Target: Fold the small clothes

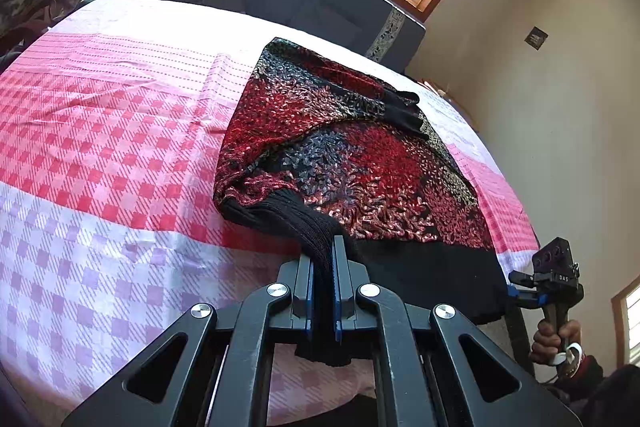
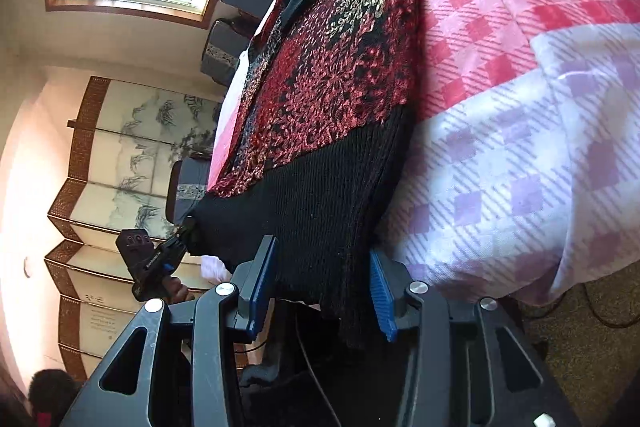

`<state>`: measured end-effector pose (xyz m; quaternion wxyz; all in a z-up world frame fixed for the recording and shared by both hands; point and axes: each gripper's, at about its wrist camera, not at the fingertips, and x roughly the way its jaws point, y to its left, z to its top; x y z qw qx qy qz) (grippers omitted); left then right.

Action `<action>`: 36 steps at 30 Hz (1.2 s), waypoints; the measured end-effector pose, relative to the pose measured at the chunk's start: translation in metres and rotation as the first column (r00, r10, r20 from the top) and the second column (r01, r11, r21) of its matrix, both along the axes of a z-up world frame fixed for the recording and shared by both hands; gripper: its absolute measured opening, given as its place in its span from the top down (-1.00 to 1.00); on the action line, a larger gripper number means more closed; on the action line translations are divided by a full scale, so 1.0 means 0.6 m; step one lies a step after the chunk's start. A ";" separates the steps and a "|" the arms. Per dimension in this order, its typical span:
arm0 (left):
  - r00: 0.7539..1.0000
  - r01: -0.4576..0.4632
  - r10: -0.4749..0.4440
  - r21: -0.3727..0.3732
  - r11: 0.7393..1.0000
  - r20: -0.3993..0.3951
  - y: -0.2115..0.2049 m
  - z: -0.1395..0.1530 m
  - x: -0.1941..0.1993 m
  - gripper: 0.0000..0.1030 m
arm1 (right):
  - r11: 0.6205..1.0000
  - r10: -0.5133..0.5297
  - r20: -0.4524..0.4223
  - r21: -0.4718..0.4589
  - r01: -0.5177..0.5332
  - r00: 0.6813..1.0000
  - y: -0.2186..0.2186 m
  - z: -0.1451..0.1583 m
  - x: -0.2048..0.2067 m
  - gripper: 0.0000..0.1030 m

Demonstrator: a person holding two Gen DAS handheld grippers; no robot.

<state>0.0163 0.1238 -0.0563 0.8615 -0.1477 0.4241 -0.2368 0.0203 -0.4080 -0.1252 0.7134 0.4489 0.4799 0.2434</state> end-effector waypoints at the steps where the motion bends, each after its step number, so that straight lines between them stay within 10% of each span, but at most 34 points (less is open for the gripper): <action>1: 1.000 0.001 -0.001 0.000 1.000 0.000 0.000 0.000 -0.001 0.87 | 1.000 -0.006 0.002 0.027 0.006 1.000 -0.001 -0.007 0.000 0.22; 9: 1.000 -0.003 0.003 -0.006 1.000 -0.006 0.004 -0.004 -0.002 0.87 | 0.993 -0.031 -0.014 -0.110 0.029 0.999 0.008 -0.002 -0.002 0.93; 25: 0.993 0.000 0.000 0.004 1.000 0.119 -0.015 0.058 0.006 0.87 | 0.994 -0.091 0.194 0.074 0.077 0.977 -0.037 0.099 0.058 0.87; 36: 0.987 0.015 -0.021 0.041 0.999 0.160 -0.040 0.075 0.015 0.87 | 0.995 -0.042 0.171 -0.086 0.057 0.984 -0.047 0.123 0.073 0.75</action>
